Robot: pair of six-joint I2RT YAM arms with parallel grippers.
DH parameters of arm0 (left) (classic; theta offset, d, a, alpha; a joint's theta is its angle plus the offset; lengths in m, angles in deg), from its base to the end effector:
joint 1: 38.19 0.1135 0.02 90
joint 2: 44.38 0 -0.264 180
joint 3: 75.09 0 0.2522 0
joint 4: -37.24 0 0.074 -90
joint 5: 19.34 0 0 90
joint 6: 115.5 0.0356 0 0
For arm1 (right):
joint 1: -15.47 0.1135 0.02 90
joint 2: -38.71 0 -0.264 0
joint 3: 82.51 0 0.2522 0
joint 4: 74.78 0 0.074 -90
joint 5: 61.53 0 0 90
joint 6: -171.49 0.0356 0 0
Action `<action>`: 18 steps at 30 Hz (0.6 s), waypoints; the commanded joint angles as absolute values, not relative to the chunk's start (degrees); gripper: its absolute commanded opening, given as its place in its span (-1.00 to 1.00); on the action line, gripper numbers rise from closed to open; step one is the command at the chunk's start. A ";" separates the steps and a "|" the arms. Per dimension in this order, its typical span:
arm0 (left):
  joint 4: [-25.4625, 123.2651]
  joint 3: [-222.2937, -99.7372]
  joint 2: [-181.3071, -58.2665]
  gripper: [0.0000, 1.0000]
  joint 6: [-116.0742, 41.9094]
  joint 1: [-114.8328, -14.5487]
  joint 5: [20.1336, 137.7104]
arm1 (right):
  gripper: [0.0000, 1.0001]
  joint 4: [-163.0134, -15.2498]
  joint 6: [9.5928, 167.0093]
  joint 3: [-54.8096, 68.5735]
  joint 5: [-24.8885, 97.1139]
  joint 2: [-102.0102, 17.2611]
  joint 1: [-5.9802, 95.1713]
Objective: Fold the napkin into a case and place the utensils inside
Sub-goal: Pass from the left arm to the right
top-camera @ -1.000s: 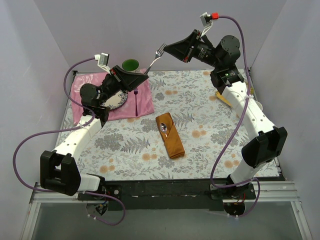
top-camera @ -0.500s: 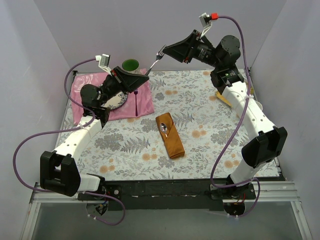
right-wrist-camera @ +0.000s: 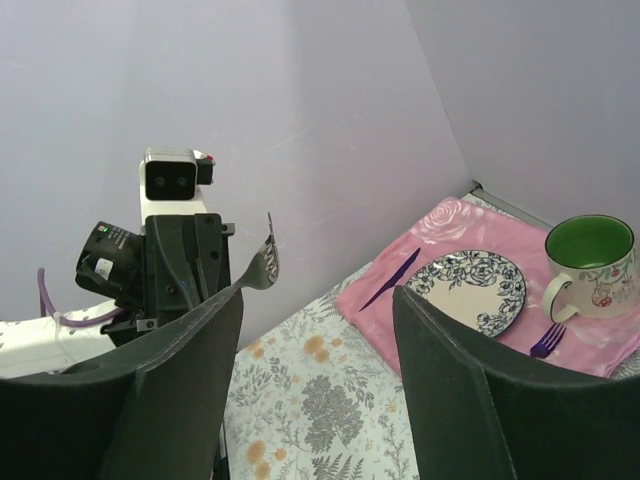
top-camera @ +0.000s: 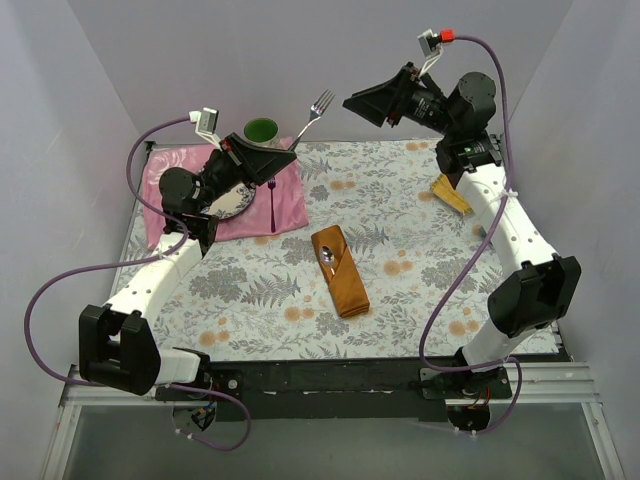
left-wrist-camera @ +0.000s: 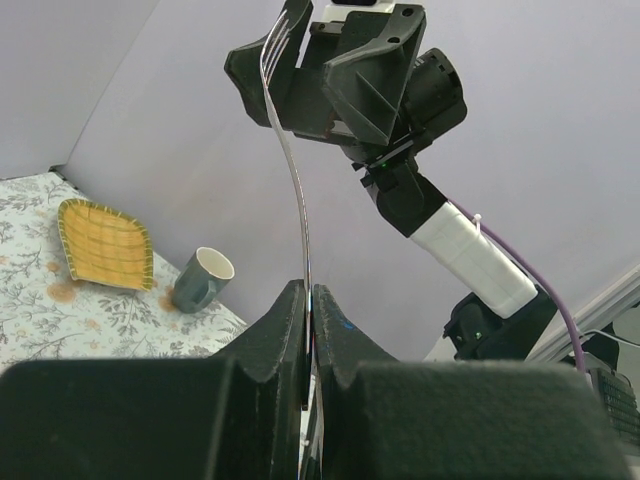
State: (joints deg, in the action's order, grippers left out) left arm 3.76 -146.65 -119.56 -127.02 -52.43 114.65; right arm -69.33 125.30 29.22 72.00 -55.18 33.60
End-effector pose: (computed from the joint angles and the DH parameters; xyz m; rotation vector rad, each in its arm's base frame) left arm 0.2755 -0.0954 0.4024 -0.2322 1.5106 -2.1028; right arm 0.3437 0.1383 0.4936 -0.4443 1.3356 1.3528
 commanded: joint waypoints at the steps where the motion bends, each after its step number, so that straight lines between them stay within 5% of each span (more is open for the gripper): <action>1: 2.31 -147.82 -117.86 -1.00 -127.11 -52.08 115.31 | 0.34 -66.04 127.54 32.58 72.24 -55.42 34.36; 18: 0.82 -148.17 -118.47 -1.00 -127.10 -53.22 116.36 | 0.11 -64.81 128.07 35.04 72.07 -57.97 36.91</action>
